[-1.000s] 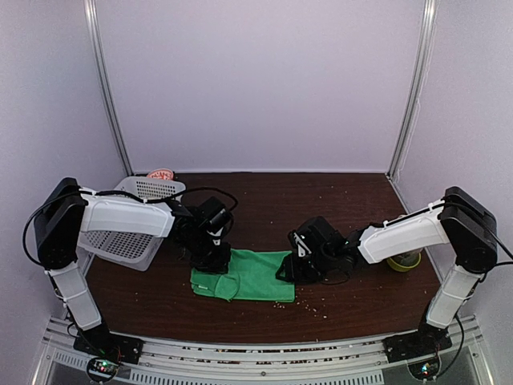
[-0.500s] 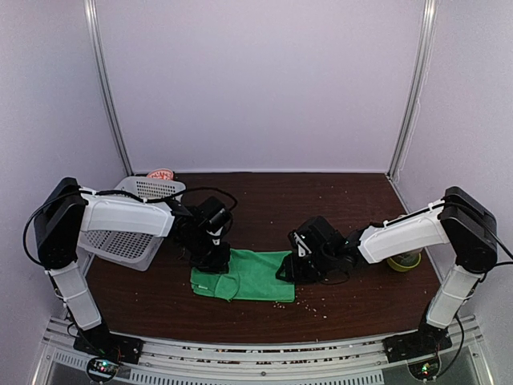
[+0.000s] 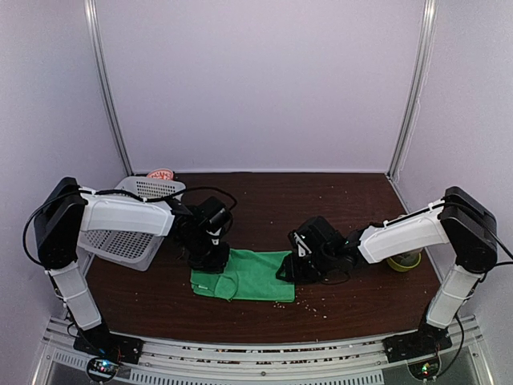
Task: Roll the towels
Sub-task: Adjust the towel at the center of the board.
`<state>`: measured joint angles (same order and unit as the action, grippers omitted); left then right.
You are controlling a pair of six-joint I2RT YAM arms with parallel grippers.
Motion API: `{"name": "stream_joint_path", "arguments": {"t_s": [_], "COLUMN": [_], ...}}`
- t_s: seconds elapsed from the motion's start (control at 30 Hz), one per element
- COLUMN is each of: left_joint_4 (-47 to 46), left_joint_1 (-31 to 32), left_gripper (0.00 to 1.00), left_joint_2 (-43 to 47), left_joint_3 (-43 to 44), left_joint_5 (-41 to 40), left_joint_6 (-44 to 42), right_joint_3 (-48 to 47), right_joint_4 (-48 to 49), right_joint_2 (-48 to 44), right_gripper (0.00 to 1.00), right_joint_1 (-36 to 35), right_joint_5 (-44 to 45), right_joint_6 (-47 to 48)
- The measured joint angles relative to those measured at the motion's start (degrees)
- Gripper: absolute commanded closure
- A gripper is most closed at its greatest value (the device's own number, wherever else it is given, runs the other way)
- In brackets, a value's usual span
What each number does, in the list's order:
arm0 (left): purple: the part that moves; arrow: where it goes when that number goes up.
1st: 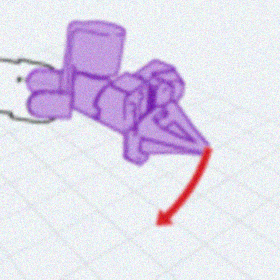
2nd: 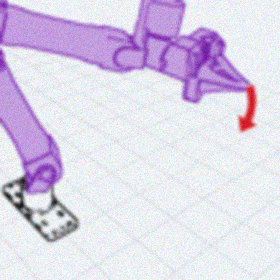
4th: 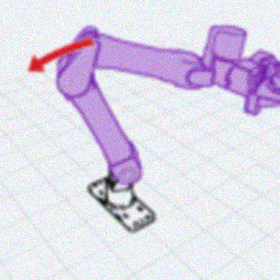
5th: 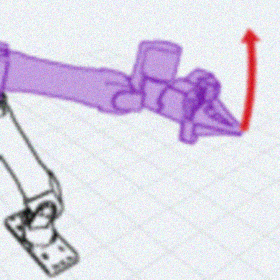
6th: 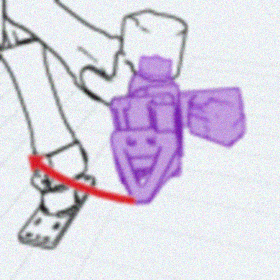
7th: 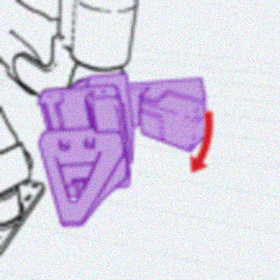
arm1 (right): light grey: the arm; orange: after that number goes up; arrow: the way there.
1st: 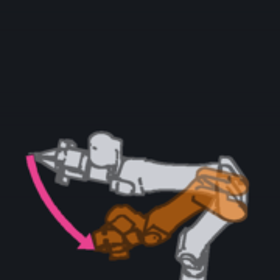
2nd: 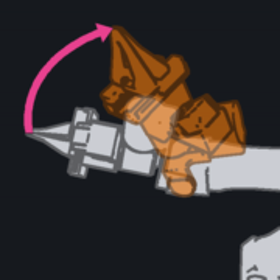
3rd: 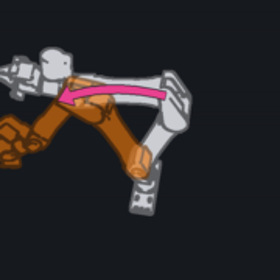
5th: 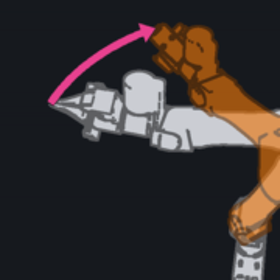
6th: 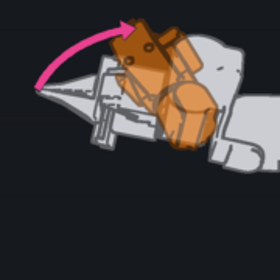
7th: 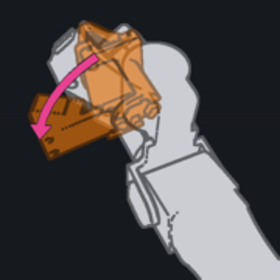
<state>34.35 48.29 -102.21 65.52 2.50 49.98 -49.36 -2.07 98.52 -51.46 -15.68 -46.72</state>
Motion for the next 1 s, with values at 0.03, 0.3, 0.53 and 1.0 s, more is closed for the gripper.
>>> {"name": "stream_joint_path", "arguments": {"t_s": [0.03,0.3,0.53,1.0], "left_joint_4": [1.0,6.9,11.5,15.2], "left_joint_1": [0.0,-1.3,-2.4,-2.5], "left_gripper": [1.00,1.00,1.00,0.93], "left_joint_2": [0.0,0.4,-0.7,-4.4], "left_joint_3": [0.6,6.7,9.9,12.0], "left_joint_5": [-0.8,-7.1,-12.6,-19.2], "left_joint_6": [-0.4,-5.3,-10.9,-17.7], "right_joint_3": [0.0,0.0,0.0,-1.3], "right_joint_4": [0.0,0.1,0.1,-0.7], "right_joint_2": [0.0,0.3,0.4,1.3], "right_gripper": [0.56,0.56,0.56,0.56], "right_joint_1": [0.0,0.1,0.1,0.1], "right_joint_5": [0.0,0.0,0.0,-0.2], "right_joint_6": [0.0,0.0,0.0,0.3]}}
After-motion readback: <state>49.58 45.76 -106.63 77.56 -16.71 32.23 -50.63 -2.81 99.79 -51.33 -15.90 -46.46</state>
